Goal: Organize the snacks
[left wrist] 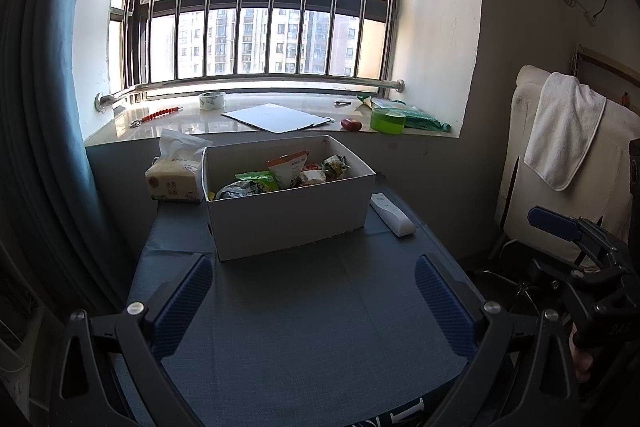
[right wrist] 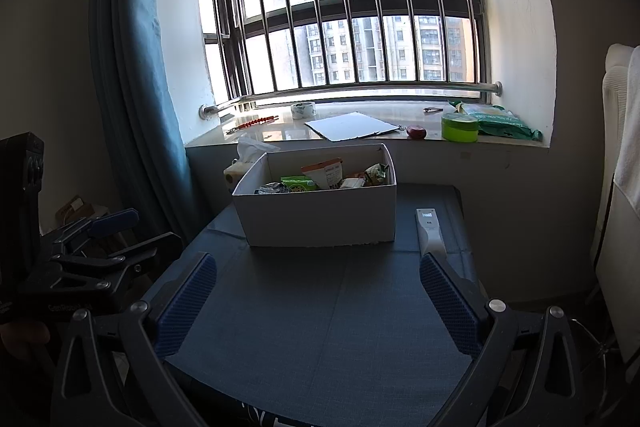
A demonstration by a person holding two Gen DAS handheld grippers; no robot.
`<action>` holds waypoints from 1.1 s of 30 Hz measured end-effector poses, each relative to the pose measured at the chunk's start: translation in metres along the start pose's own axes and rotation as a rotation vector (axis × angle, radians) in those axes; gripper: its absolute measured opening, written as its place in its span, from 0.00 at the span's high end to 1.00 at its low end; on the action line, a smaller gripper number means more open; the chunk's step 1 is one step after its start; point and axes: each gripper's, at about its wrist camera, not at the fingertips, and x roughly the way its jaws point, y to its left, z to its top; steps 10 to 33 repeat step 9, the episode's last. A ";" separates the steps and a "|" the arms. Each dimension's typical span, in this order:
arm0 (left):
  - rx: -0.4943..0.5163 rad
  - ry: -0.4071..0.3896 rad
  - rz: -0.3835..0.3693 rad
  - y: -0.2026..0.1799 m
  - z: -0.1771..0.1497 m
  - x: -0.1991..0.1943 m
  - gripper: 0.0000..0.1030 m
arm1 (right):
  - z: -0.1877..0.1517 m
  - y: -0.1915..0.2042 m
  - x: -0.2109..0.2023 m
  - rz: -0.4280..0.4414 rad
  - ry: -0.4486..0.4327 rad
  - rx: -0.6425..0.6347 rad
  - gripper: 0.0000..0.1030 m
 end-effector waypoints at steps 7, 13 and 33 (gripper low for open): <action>0.005 -0.008 -0.010 -0.001 -0.001 -0.001 0.00 | -0.001 0.000 0.000 0.001 0.003 -0.001 0.00; 0.003 -0.010 -0.009 0.000 -0.001 -0.002 0.00 | -0.002 0.000 0.000 0.001 0.003 0.000 0.00; 0.003 -0.010 -0.009 0.000 -0.001 -0.002 0.00 | -0.002 0.000 0.000 0.001 0.003 0.000 0.00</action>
